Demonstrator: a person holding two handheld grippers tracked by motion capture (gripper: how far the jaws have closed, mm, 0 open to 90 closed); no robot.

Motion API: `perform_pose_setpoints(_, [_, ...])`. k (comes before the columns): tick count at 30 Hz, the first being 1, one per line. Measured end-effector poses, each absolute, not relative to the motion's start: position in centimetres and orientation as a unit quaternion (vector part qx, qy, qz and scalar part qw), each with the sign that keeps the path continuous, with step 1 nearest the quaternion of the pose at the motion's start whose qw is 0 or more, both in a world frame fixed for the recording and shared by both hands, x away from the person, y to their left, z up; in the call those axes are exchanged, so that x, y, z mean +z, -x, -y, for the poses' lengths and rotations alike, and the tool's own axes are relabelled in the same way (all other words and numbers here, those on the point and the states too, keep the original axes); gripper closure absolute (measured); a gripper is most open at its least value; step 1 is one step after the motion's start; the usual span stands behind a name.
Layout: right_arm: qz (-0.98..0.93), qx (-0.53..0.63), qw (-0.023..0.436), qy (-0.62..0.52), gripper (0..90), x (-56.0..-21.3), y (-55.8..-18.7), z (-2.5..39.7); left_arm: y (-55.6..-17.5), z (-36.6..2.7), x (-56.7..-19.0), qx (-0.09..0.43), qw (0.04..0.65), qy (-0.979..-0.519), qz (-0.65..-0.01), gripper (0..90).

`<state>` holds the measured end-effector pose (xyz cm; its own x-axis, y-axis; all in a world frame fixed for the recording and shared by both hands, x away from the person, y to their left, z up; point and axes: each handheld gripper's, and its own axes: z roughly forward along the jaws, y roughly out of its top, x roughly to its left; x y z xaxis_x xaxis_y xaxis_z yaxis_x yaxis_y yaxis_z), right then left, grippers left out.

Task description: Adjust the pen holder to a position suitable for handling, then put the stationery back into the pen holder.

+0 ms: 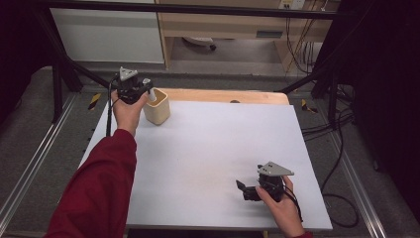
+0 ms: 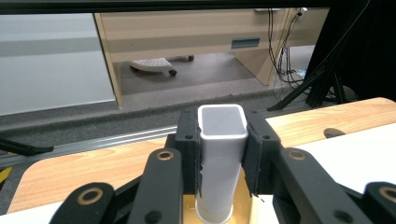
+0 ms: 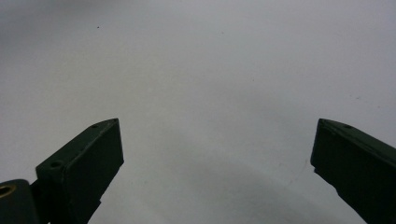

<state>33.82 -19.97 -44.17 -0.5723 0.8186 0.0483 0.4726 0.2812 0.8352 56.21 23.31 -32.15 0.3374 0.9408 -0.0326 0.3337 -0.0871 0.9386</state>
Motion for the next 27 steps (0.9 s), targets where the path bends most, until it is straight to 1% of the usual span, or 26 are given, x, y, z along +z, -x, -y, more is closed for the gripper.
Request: perform_pose_setpoints(27, [-0.777, 0.43, 0.199, -0.414, 3.0, -44.2, -33.9, 19.9, -56.2, -23.6, -33.4, 0.312, 0.472, -0.665, -0.488, 70.8])
